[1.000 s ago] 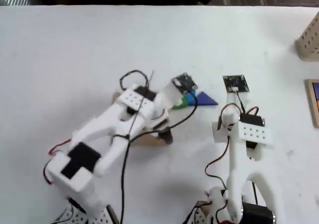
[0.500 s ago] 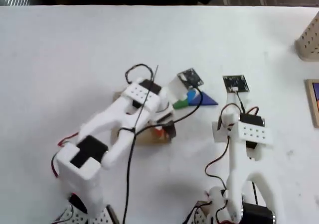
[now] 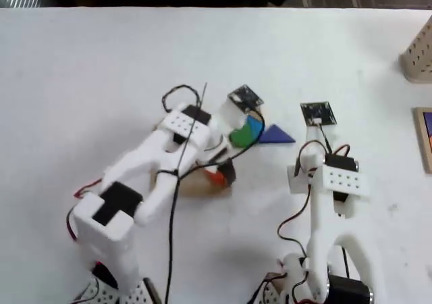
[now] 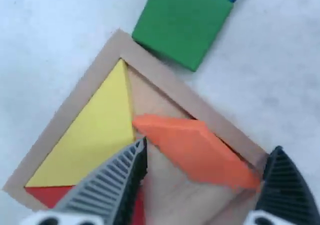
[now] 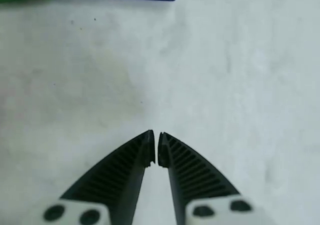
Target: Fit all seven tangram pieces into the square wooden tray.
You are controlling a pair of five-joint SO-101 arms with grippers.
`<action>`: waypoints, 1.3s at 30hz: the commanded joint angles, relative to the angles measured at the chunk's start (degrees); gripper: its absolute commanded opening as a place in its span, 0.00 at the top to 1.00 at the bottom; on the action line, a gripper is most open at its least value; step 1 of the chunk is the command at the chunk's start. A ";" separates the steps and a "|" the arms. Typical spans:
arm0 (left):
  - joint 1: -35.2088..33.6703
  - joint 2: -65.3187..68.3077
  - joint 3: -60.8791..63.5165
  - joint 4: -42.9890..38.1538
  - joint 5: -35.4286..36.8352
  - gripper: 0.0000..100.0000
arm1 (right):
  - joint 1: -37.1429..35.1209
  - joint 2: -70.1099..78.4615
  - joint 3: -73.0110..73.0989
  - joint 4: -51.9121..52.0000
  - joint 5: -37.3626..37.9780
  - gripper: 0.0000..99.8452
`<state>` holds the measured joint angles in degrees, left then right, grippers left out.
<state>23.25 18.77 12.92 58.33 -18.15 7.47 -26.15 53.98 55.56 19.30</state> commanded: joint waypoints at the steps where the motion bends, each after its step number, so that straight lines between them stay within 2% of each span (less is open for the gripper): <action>1: -1.80 -0.75 0.79 -0.26 0.35 0.64 | -0.57 -1.19 -0.18 -0.57 0.70 0.98; 6: -1.27 -0.48 0.97 -0.18 0.62 0.66 | -0.57 -1.19 -0.18 -0.57 0.70 0.98; 10: 1.19 -0.40 1.58 0.62 0.18 0.79 | -0.57 -1.19 -0.18 -0.57 0.70 0.98; 12: 2.86 -0.40 1.76 1.49 0.44 0.82 | -0.57 -1.19 -0.18 -0.57 0.70 0.98; 20: 5.14 -0.31 1.76 6.77 4.75 0.70 | -0.57 -1.19 0.18 -0.66 0.97 0.98; 28: 4.70 2.24 0.44 8.70 4.57 0.69 | -0.66 -1.19 0.26 -0.66 0.97 0.98; 35: 3.91 8.13 -9.41 10.46 5.01 0.69 | -0.66 -1.19 0.26 -0.66 0.97 0.98; 39: 2.07 12.18 -15.12 14.24 5.01 0.69 | -0.66 -1.19 0.26 -0.66 0.97 0.98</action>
<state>26.33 27.47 2.02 71.16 -14.11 7.47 -26.15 54.51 55.56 19.65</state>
